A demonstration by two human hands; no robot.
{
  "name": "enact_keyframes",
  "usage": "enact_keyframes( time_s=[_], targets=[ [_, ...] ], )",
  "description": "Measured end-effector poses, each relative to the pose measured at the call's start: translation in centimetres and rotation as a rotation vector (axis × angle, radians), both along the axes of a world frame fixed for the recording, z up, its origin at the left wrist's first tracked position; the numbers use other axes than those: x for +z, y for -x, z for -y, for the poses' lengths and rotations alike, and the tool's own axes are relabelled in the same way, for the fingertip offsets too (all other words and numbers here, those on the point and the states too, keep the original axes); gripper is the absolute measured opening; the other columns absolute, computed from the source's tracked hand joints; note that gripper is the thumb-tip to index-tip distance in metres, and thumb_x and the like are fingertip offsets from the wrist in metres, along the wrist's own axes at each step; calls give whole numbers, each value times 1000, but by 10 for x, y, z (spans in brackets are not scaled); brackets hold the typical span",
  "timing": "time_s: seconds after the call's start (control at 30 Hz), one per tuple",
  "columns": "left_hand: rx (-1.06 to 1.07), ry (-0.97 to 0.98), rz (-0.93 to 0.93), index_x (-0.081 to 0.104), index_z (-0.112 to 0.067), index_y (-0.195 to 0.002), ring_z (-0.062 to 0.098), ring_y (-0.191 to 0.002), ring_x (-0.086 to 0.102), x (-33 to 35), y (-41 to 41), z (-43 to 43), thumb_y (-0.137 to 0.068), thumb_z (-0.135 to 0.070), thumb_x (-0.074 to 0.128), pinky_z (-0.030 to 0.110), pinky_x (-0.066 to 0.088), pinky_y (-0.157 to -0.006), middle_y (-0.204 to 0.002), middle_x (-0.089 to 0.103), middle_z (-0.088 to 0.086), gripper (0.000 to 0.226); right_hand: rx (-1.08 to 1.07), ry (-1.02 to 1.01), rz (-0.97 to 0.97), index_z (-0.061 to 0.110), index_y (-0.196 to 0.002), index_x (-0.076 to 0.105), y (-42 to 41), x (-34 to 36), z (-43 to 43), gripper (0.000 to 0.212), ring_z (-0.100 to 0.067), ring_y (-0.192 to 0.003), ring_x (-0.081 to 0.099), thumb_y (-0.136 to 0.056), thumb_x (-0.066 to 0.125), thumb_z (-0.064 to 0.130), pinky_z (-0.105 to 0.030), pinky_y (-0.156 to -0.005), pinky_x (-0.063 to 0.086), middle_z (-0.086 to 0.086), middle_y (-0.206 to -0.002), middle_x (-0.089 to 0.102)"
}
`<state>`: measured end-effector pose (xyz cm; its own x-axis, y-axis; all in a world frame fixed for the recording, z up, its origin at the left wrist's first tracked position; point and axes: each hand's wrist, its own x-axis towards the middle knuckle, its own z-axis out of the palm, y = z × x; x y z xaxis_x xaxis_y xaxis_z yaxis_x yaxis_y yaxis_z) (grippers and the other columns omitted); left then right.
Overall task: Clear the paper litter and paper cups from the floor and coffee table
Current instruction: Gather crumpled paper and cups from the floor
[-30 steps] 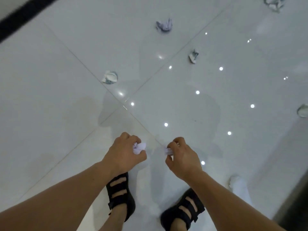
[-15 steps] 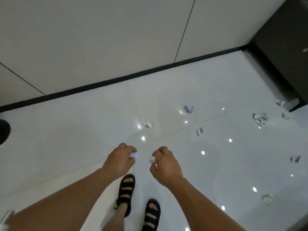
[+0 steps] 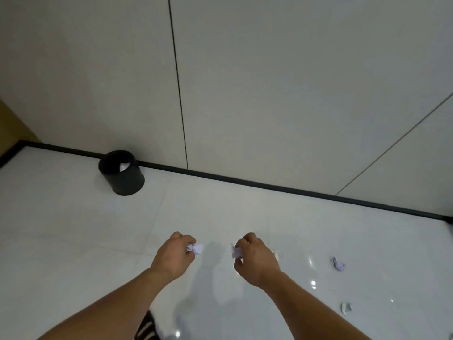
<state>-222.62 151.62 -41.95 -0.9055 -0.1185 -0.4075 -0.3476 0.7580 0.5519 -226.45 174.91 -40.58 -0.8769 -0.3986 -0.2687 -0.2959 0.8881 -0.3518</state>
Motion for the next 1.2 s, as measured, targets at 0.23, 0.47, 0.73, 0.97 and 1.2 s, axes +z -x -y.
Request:
enact_keyframes(
  time_s=[0.23,0.47,0.73,0.97,1.2],
  targets=[
    [84,72,-78,62,-23,-119,17,-100,58,29,19,154,-90,-26,57,21,43,-86,-116,53,0,29,194,16,-7,21,-122,59,46,30,178,35,-19,-106,54,-88,54,27,-24,-82,48,3,-122,49],
    [155,208,-102,58,-23,-127,21,-109,55,62,46,286,-92,-26,54,26,42,-91,-125,50,2,35,304,94,-23,23,-124,59,84,54,330,36,-17,-101,55,-89,62,30,-23,-80,47,4,-119,51],
    [216,213,-126,59,-19,-128,21,-113,55,64,107,373,-94,-30,54,22,39,-94,-129,51,4,36,400,91,-34,22,-116,60,161,56,431,28,-15,-97,53,-90,60,32,-24,-80,46,3,-114,51],
    [233,304,-129,61,-21,-123,20,-104,57,78,201,463,-93,-25,54,24,46,-86,-120,53,5,31,450,70,-12,16,-131,51,270,51,527,41,-25,-113,54,-93,53,30,-31,-95,46,-6,-130,47],
    [268,278,-89,60,-21,-125,19,-104,58,78,278,525,-92,-23,54,22,45,-86,-121,53,4,33,483,18,24,14,-131,50,358,54,589,39,-28,-118,51,-96,50,30,-32,-98,44,-8,-134,44]
  ],
)
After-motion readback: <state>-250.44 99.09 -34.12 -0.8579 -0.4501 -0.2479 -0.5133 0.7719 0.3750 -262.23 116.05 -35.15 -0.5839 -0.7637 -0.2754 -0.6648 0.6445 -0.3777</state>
